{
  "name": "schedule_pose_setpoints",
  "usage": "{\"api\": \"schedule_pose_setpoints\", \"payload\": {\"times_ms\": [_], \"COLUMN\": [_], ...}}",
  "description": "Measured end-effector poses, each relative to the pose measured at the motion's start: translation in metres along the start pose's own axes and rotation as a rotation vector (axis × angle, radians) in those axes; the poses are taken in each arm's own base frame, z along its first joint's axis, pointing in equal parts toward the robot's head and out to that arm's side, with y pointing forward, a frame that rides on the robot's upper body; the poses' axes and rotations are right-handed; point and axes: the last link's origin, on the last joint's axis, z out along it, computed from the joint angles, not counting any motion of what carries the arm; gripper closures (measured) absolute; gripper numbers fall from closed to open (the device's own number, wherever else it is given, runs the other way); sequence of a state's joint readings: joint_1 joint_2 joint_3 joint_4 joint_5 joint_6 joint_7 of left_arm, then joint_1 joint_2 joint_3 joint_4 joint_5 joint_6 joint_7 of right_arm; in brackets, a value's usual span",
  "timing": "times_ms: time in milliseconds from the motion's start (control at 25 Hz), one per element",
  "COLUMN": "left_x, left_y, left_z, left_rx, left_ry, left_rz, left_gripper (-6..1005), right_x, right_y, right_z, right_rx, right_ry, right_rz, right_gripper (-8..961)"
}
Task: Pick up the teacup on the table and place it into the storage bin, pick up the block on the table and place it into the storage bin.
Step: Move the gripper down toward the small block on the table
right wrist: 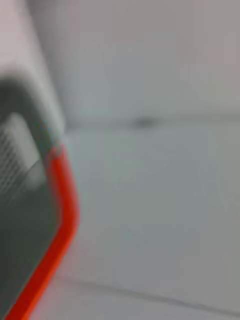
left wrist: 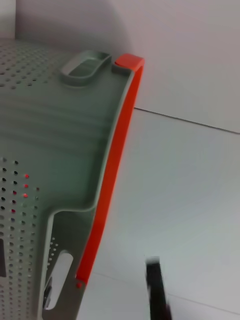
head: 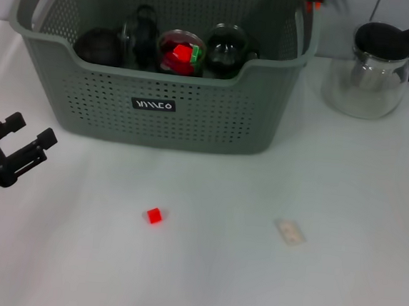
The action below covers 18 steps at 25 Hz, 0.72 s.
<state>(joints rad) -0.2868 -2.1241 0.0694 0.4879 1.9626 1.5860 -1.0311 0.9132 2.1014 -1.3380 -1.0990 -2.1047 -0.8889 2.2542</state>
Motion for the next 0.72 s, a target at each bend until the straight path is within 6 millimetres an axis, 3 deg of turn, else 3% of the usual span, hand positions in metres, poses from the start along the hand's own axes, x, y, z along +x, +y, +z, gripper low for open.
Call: {"api": "schedule_pose_setpoints", "payload": {"times_ms": [160,280,400,440,480,680,720], "left_x": [-0.001,0.001,0.003,0.003,0.003,0.002,0.002], "left_y": [-0.001,-0.002,-0.002,-0.002,-0.002,-0.002,-0.002], "left_z": [0.001,0.003,0.005,0.005,0.005,0.004,0.004], "left_rx": [0.003,-0.002,-0.006,-0.007,-0.007,-0.006,-0.006], "left_ry": [-0.008,-0.008,-0.006,-0.007,-0.007,-0.009,-0.010], "left_rz": [0.002,0.007,0.011,0.010,0.010,0.009,0.008], "left_gripper": [246,246,246,246,246,246,246], "right_x": [0.032,0.054,0.074,0.090,0.090,0.123,0.123], "right_y": [0.016,0.018,0.014,0.010,0.010,0.001,0.001], "right_z": [-0.065,-0.109,-0.140,-0.151,-0.151,-0.158,-0.158], "right_rx": [-0.216,-0.319,-0.382,-0.402,-0.402,-0.298,-0.298], "right_ry": [-0.189,-0.233,-0.134,0.029,0.029,0.563,0.563], "right_rz": [0.097,0.162,0.205,0.234,0.234,0.346,0.346], "right_gripper": [373,380,392,396,398,405,405]}}
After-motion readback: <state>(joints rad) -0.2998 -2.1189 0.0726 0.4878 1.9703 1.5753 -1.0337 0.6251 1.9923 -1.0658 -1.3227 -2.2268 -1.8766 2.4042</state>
